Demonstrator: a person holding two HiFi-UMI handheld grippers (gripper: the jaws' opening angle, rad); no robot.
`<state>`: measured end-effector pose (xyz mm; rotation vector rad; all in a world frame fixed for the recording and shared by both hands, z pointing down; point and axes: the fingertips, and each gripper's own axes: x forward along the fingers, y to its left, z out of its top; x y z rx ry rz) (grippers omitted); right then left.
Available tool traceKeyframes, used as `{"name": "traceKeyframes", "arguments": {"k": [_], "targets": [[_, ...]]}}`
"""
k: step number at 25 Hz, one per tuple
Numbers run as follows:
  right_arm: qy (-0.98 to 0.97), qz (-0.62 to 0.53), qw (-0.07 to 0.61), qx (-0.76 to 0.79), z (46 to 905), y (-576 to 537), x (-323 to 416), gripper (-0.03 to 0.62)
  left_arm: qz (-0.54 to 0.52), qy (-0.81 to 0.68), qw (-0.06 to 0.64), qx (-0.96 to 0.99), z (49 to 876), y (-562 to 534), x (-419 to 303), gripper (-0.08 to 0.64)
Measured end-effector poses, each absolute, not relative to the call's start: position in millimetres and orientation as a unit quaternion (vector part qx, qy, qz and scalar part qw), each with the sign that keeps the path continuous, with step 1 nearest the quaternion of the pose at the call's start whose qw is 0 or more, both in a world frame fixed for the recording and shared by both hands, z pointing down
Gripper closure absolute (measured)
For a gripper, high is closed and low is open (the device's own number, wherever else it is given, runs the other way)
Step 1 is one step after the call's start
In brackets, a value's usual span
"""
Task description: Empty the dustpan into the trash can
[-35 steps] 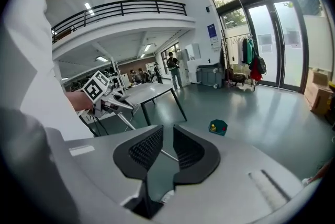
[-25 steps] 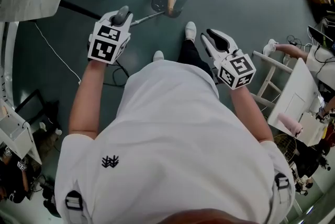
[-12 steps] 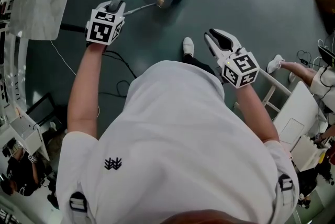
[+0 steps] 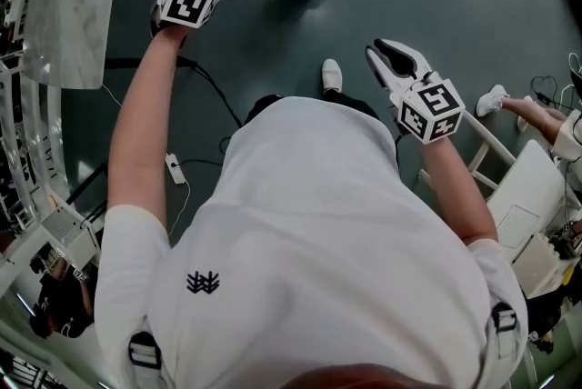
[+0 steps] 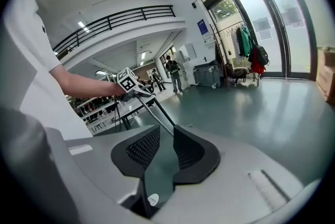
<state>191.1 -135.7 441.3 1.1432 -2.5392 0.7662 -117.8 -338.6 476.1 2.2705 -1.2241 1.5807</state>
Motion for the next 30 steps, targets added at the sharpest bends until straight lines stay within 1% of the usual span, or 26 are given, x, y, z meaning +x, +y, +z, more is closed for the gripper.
{"name": "traceKeyframes", "arguments": {"k": [4, 8, 14, 20, 25, 27, 30], "targets": [[-0.864, 0.265, 0.114, 0.412, 439, -146, 199, 0.512, 0.560, -0.343, 0.024, 0.754, 488, -358, -86, 0.502], [-0.861, 0.265, 0.111, 0.421, 442, -151, 210, 0.512, 0.597, -0.315, -0.019, 0.737, 491, -377, -72, 0.503], [-0.850, 0.277, 0.097, 0.438, 451, -163, 220, 0.512, 0.666, -0.249, -0.118, 0.693, 503, -413, -54, 0.505], [-0.844, 0.283, 0.086, 0.447, 457, -169, 232, 0.512, 0.734, -0.166, -0.264, 0.603, 512, -454, -32, 0.505], [-0.835, 0.297, 0.073, 0.457, 467, -170, 241, 0.512, 0.764, -0.083, -0.399, 0.501, 518, -482, -13, 0.505], [-0.832, 0.300, 0.071, 0.460, 469, -169, 246, 0.512, 0.765, -0.061, -0.435, 0.471, 516, -490, -7, 0.505], [-0.828, 0.305, 0.068, 0.466, 472, -170, 253, 0.512, 0.765, -0.033, -0.470, 0.440, 512, -496, 2, 0.505]]}}
